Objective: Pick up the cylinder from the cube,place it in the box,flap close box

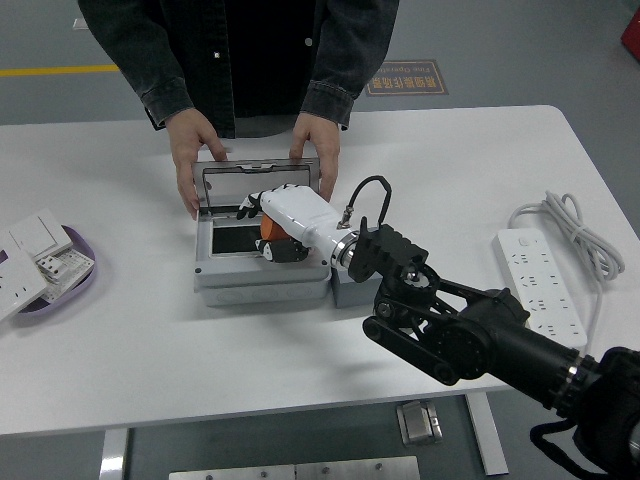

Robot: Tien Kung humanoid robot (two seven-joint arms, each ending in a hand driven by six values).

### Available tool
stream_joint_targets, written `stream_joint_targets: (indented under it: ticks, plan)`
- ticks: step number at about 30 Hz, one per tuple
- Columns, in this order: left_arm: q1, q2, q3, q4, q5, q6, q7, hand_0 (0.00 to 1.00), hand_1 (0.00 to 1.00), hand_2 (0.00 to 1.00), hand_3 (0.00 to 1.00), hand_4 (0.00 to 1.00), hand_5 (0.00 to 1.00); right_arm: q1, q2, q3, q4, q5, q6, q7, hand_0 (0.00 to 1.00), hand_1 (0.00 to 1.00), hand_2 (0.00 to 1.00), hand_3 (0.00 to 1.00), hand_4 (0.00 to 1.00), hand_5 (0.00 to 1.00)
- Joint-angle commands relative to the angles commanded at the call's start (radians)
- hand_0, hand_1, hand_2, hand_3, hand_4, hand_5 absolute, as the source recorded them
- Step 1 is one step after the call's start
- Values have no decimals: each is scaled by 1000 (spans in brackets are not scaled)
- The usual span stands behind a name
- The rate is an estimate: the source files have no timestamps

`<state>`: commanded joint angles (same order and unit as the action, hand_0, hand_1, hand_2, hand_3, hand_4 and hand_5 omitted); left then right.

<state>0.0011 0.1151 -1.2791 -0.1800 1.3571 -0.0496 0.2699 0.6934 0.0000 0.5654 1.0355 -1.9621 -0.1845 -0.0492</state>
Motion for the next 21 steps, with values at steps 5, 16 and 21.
stream_joint_targets:
  ticks: [5, 16, 21]
  plan:
    - [0, 0, 0, 0, 1, -1, 0, 599, 582, 557, 601, 668, 275, -2, 0, -6, 1, 62, -4, 24, 839, 725, 711, 714, 588, 98]
    - [1, -2, 2, 0, -2, -1, -2, 599, 582, 557, 601, 667, 274, -32, 0, 9, 55, 250, -45, 109, 839, 722, 716, 742, 697, 117]
    - [5, -3, 7, 0, -8, 0, -2, 599, 580, 557, 601, 666, 272, -29, -7, 53, 150, 392, -77, 143, 836, 724, 714, 738, 677, 96]
